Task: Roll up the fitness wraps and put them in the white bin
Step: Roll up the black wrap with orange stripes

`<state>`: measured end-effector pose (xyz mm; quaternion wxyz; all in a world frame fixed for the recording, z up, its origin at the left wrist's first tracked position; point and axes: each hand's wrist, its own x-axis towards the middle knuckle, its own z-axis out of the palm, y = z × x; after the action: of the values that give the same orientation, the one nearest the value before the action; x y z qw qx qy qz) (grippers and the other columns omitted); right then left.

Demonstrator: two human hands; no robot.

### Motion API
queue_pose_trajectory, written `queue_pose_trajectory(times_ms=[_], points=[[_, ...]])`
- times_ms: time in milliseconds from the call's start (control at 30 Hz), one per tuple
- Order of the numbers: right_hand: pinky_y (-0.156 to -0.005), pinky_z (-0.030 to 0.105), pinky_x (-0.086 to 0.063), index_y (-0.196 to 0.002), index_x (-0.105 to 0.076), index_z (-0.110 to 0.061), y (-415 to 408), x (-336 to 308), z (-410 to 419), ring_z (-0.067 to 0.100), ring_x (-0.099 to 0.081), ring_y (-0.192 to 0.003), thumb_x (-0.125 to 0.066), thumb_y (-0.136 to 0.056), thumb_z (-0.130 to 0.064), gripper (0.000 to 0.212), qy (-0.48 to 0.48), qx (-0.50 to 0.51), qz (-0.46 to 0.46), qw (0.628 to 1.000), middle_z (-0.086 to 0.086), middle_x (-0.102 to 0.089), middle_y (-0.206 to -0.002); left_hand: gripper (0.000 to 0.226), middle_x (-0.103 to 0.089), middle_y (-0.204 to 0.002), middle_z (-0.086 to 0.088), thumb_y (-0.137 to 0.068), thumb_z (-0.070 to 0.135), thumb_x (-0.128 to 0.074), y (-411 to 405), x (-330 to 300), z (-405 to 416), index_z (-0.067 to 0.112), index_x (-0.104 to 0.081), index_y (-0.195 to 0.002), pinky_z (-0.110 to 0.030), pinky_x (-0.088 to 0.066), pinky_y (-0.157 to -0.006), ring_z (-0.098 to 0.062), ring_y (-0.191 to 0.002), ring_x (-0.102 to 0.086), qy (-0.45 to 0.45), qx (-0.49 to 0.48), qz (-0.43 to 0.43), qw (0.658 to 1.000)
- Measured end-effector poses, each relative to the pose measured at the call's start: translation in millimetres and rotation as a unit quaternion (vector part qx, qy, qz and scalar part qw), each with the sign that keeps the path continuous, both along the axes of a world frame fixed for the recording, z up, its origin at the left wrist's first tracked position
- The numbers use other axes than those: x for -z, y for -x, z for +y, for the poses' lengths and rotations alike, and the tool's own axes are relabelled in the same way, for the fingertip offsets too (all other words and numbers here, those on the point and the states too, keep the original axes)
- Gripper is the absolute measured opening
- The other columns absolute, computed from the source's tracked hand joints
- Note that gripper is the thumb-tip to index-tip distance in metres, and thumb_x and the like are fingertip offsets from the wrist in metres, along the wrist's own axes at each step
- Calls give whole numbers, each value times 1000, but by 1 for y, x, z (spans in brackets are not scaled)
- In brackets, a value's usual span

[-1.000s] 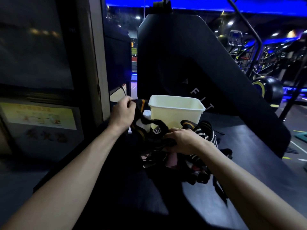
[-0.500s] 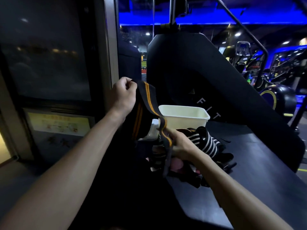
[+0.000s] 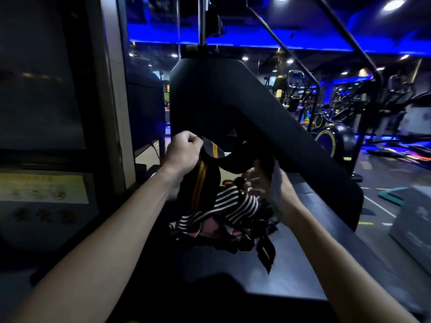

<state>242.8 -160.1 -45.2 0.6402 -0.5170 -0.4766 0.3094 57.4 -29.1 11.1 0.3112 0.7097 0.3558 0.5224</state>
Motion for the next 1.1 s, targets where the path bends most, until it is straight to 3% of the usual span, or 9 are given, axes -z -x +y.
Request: queue_pose_trajectory(times_ms=[167, 300, 433, 567, 733, 800, 900, 1000, 1100], points=[[-47, 24, -48, -89, -61, -12, -49, -9, -36, 16, -59, -50, -47, -108, -23, 26, -25, 185, 88, 979, 3, -62, -63, 24, -70, -92, -12, -96, 32, -71, -35, 36, -18, 9, -75, -101, -31, -52, -80, -18, -82, -65, 120, 302, 94, 941], [-42, 22, -48, -106, -63, -13, -99, 5, -56, 16, -62, -50, -46, -105, -16, 17, 3, 268, 164, 949, 5, -64, -71, 34, -71, -102, -10, -101, 26, -63, -49, 49, -23, -5, -67, -115, -26, -51, -75, -16, -89, -64, 167, 426, 276, 845], [-37, 24, -49, -107, -60, -11, -134, 48, -74, 23, -70, -50, -45, -109, -36, 29, 146, 258, 220, 930, 16, -74, -76, 33, -63, -80, -6, -103, 28, -58, -82, 46, -10, 1, -68, -88, -35, -44, -71, -20, -74, -56, -37, 248, 431, 867], [-44, 27, -54, -99, -62, -4, -143, 88, -90, 26, -70, -56, -39, -107, -50, 52, 342, 137, 189, 910, 20, -72, -79, 17, -64, -94, 0, -105, 31, -52, -126, 45, -22, 22, -66, -100, -34, -44, -79, -24, -93, -60, -165, 148, 418, 881], [-46, 24, -47, -73, -58, -7, -149, 91, -110, 21, -59, -45, -68, -94, -45, 44, 490, 82, -60, 866, 11, -56, -57, 23, -67, -101, 6, -105, 40, -46, -172, 40, -50, 28, -65, -101, -36, -34, -82, -21, -100, -58, -332, 180, 497, 781], [-46, 23, -42, -69, -61, -9, -157, 74, -107, 18, -54, -43, -70, -95, -41, 42, 421, 123, -216, 872, 7, -56, -53, 26, -62, -101, 9, -105, 45, -45, -187, 37, -59, 31, -67, -105, -38, -30, -87, -17, -102, -48, -387, 201, 513, 739], [-58, 22, -48, -92, -67, -9, -164, 42, -96, 13, -64, -67, -68, -96, -33, 25, 180, 148, -181, 956, 1, -69, -78, 27, -50, -88, 15, -102, 52, -49, -203, 38, -64, 35, -70, -105, -40, -26, -95, -10, -99, -35, -425, 255, 485, 721], [-83, 19, -50, -119, -70, -11, -167, 24, -91, 6, -66, -95, -60, -101, -32, 30, 129, 47, -210, 968, -4, -72, -104, 24, -43, -82, 17, -100, 54, -53, -209, 38, -62, 39, -71, -106, -38, -22, -97, -10, -103, -33, -462, 246, 422, 740], [-78, 24, -53, -121, -68, -6, -167, 27, -89, 11, -63, -88, -60, -100, -29, 33, 154, -59, -137, 977, 2, -68, -95, 19, -55, -90, 14, -92, 51, -65, -209, 48, -51, 34, -69, -101, -39, -23, -96, -20, -107, -44, -498, 198, 303, 788]])
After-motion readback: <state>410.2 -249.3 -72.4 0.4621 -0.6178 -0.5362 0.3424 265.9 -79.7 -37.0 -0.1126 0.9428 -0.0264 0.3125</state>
